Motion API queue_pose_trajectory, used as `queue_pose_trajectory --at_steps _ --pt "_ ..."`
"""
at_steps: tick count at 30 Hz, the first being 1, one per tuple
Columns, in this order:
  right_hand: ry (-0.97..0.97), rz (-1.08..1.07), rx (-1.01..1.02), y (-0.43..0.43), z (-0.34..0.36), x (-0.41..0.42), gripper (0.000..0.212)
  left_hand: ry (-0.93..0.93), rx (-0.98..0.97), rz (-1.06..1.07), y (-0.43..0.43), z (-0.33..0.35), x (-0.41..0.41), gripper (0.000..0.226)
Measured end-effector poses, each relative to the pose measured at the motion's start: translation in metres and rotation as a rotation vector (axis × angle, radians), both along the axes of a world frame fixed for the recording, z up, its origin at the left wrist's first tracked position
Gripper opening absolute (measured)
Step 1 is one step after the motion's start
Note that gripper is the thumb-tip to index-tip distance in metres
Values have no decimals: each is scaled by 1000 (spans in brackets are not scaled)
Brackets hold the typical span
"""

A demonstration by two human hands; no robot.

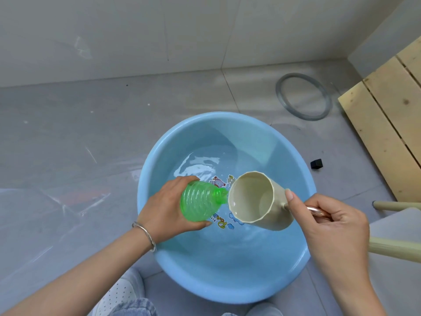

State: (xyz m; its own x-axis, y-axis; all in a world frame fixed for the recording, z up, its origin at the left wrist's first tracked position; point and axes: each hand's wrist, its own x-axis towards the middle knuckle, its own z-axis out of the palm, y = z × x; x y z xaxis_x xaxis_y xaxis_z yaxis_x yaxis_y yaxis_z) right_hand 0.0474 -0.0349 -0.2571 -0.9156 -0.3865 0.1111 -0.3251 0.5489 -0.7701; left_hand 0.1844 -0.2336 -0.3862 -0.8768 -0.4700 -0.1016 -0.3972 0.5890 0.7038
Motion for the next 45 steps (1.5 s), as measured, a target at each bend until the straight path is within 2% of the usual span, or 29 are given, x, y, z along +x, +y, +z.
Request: queue_pose_trajectory --at_steps 6,11,13,34,40,45 --pt "32 1 -5 1 3 0 51 22 4 12 0 0 0 85" --pt "60 5 16 0 8 -1 37 44 5 16 1 0 -1 84" --pt "80 9 18 -1 9 0 44 47 5 19 1 1 -1 85" --pt "264 65 79 -7 18 3 42 33 13 27 2 5 -1 85" --pt "305 86 69 -9 22 5 34 28 9 27 1 4 0 86" --pt "365 100 84 -8 22 4 41 38 7 25 1 3 -1 86"
